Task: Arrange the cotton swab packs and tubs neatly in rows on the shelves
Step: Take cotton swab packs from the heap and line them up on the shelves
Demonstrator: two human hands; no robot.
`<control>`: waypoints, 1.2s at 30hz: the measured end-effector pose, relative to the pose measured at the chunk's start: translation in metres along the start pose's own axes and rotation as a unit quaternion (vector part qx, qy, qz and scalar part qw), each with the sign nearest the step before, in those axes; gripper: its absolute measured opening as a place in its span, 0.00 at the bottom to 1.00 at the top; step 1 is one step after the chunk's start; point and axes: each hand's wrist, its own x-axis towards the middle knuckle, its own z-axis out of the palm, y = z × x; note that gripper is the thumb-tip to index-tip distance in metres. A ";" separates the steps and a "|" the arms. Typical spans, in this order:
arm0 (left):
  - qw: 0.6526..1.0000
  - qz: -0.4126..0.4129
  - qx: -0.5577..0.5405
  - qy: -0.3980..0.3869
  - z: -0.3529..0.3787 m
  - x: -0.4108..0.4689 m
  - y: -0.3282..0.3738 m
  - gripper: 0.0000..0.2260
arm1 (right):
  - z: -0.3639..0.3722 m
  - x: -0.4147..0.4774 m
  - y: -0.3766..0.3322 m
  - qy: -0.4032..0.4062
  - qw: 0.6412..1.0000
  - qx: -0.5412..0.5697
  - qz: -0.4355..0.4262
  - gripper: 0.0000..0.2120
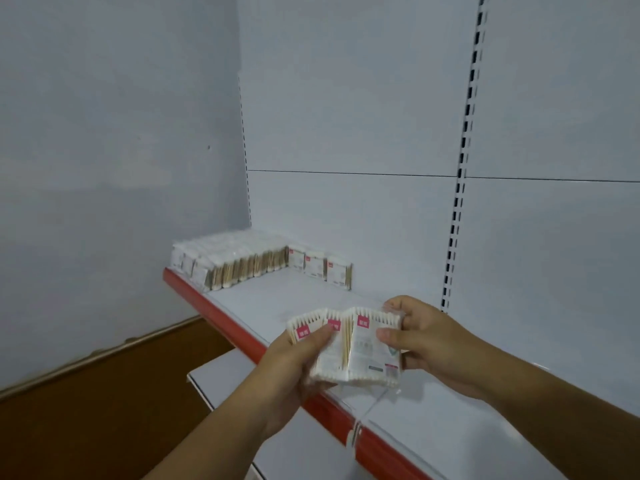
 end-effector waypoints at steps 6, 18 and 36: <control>0.997 -0.034 -0.060 0.046 -0.087 0.083 0.042 0.18 | -0.003 0.106 0.007 0.058 0.997 0.050 -0.025 0.06; 0.970 0.093 0.174 0.139 -0.169 0.306 0.063 0.16 | 0.011 0.242 0.046 0.274 0.956 -0.094 -0.043 0.09; 0.898 0.198 0.358 0.166 -0.171 0.399 0.029 0.27 | 0.069 0.336 0.096 0.416 0.819 -0.381 -0.108 0.15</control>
